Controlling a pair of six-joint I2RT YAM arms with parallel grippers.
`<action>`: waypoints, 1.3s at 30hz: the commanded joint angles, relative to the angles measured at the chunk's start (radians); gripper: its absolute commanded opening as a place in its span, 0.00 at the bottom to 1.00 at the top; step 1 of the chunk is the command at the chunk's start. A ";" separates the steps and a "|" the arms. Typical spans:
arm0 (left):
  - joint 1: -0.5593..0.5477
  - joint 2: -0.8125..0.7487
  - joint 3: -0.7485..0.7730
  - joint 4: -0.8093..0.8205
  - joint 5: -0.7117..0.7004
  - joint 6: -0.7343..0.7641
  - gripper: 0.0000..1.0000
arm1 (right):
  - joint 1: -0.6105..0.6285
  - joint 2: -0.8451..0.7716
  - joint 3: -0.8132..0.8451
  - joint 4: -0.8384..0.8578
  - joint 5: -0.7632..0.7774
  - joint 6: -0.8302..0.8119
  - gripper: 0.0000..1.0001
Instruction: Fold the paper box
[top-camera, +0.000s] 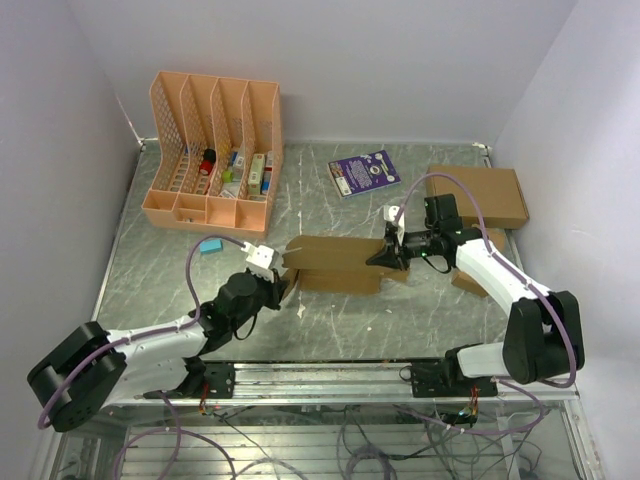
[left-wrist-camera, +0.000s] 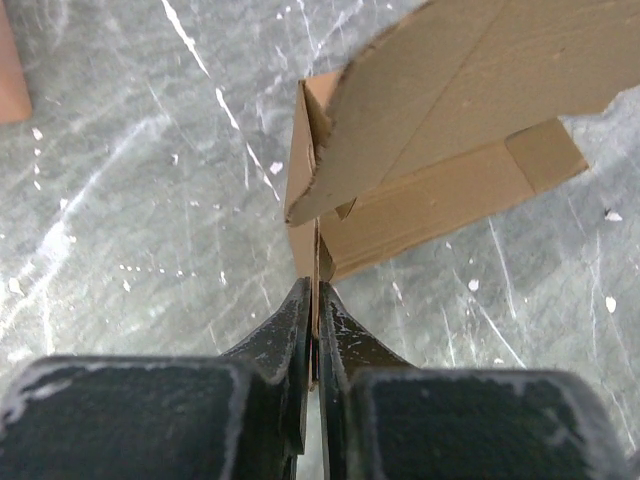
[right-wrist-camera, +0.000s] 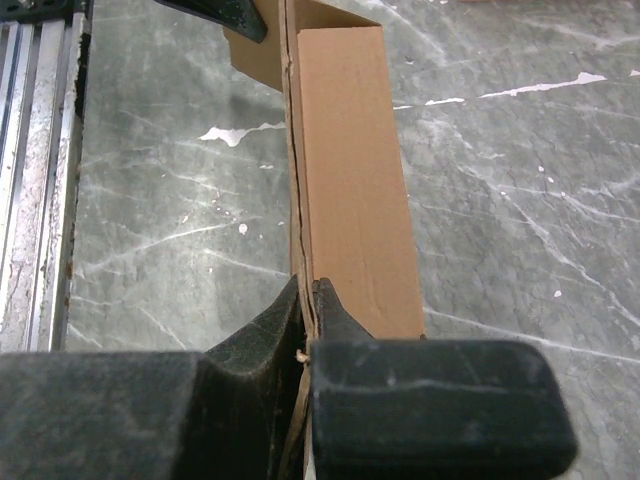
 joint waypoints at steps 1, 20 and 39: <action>-0.024 -0.023 0.028 -0.144 0.005 -0.036 0.14 | -0.003 -0.033 -0.037 -0.067 0.088 -0.074 0.00; -0.035 -0.343 0.034 -0.385 0.031 -0.102 0.60 | -0.008 -0.045 -0.053 -0.041 0.123 -0.079 0.00; 0.004 -0.209 0.327 -0.795 -0.470 -0.250 0.62 | -0.023 -0.026 -0.026 -0.034 0.070 -0.038 0.00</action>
